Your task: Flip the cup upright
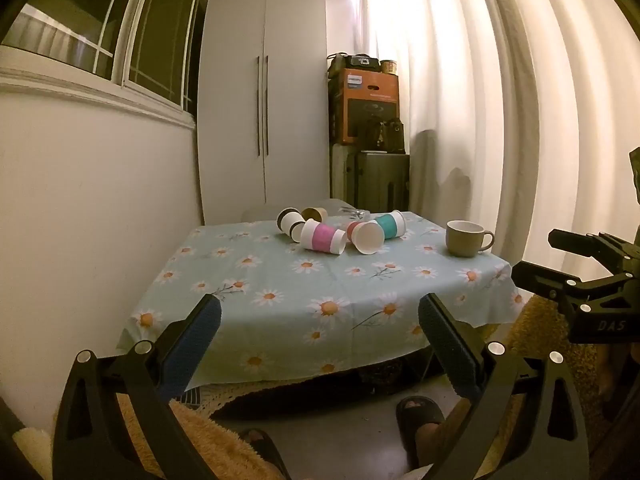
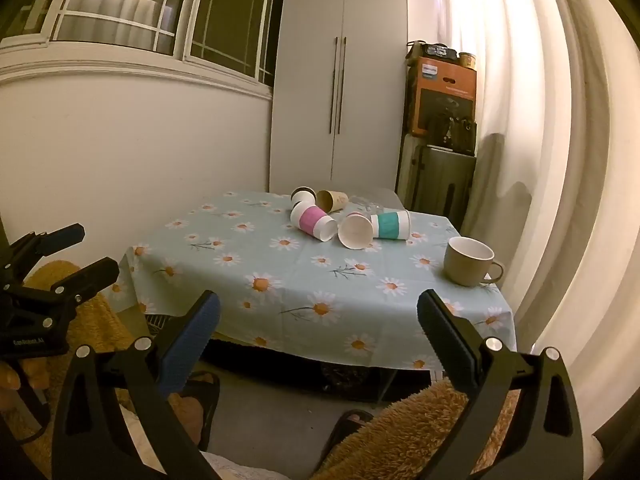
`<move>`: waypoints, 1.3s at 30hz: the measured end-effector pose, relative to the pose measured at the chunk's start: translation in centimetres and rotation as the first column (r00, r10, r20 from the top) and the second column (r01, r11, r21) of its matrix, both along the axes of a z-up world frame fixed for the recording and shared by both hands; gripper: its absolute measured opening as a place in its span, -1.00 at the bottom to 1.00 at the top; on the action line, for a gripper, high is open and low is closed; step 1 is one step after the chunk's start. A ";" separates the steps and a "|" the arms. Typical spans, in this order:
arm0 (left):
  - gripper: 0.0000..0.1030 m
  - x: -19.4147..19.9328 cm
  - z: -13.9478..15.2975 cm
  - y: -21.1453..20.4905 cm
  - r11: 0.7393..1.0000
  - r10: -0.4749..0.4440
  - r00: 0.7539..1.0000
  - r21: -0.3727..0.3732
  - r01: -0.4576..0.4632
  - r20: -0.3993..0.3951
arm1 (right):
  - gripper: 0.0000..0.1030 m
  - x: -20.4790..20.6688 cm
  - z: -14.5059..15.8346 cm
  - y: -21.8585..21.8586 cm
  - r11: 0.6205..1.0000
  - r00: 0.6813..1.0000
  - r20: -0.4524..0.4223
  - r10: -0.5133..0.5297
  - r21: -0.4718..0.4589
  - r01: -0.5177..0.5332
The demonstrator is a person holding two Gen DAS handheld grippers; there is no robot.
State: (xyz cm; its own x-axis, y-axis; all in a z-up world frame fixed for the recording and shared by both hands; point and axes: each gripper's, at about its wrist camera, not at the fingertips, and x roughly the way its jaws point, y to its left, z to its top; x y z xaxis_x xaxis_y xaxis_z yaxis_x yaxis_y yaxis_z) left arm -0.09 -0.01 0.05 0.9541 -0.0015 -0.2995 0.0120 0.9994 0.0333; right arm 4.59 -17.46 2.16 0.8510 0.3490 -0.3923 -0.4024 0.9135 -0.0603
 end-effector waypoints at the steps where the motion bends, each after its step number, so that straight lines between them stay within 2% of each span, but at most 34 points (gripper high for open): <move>1: 0.87 -0.1 0.0 0.0 1.000 0.000 1.000 0.000 0.000 0.001 | 0.90 0.0 0.0 0.0 1.000 1.000 0.000 -0.001 0.000 0.001; 39: 0.87 -0.3 -0.1 0.5 1.000 0.001 1.000 -0.003 -0.002 -0.006 | 0.90 0.1 -0.1 -0.1 1.000 1.000 -0.005 -0.002 -0.002 0.002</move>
